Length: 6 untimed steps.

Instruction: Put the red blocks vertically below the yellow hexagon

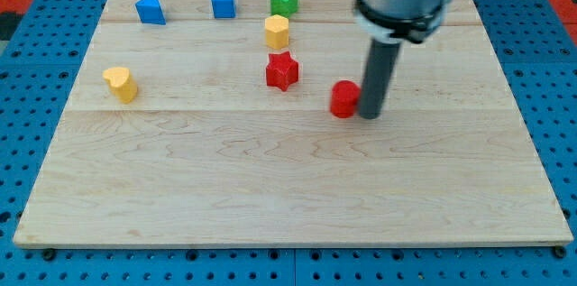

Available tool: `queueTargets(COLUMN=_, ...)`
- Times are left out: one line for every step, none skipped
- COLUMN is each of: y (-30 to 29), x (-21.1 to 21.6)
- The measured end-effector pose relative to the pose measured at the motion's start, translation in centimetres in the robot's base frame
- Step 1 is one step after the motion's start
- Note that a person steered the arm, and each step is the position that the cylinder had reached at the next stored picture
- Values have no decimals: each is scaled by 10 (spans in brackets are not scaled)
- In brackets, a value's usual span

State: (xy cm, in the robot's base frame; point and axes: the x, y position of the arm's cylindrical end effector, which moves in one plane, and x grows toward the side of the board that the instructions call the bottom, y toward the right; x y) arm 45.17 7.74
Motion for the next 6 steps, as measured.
queueTargets(y=30, x=-32)
queueTargets(y=16, x=-54)
queueTargets(y=-3, x=-20)
queueTargets(y=-43, x=-1)
queueTargets(y=-49, x=-1)
queueTargets(y=-37, x=0)
